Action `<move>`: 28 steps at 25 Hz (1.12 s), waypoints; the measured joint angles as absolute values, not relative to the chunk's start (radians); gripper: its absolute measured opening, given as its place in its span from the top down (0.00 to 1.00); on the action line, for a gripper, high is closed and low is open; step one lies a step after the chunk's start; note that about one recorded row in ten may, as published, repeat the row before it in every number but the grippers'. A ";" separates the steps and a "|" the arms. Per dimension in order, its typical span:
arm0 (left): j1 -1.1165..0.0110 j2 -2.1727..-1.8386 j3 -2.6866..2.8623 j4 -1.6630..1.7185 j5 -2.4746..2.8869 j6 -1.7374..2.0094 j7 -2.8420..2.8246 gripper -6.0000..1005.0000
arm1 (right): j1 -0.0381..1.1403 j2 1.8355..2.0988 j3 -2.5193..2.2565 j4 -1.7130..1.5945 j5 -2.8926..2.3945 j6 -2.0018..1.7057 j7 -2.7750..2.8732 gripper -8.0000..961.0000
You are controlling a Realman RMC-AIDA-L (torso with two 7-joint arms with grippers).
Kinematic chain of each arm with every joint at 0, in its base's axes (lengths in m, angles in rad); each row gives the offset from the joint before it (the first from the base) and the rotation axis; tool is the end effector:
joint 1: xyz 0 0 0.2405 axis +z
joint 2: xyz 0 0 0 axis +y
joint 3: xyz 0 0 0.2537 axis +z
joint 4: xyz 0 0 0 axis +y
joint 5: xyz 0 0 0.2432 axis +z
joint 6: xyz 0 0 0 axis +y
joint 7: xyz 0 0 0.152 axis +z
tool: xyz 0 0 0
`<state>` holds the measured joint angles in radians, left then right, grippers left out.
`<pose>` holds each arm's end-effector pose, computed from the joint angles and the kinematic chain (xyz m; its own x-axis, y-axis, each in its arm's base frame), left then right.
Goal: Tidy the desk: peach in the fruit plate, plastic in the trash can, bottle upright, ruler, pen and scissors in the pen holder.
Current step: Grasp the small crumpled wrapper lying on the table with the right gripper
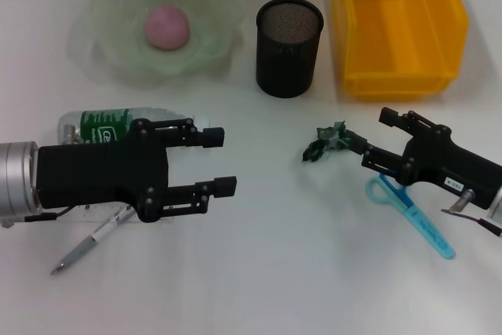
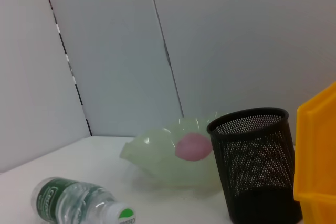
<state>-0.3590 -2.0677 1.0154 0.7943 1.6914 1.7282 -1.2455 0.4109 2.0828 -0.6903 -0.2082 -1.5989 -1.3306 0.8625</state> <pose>-0.2527 0.3093 -0.0045 0.8019 0.1330 0.5825 0.2036 -0.9774 -0.0570 0.3392 0.3092 -0.0640 0.6674 -0.2795 -0.6902 -0.6380 -0.6927 -0.3364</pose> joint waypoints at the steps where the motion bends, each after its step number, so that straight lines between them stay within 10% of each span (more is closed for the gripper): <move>1: -0.359 -2.068 1.015 0.794 1.691 1.727 -1.245 0.35 | 0.411 2.083 -0.690 -0.208 -1.599 -1.331 0.862 0.15; 28: -0.393 -2.066 0.977 0.775 1.667 1.672 -1.243 0.35 | 0.484 2.083 -0.742 -0.185 -1.613 -1.233 0.963 0.15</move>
<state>-0.3930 -2.0659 0.9769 0.7748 1.6675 1.6718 -1.2427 0.4844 2.0831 -0.7418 -0.1851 -1.6129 -1.2332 0.9630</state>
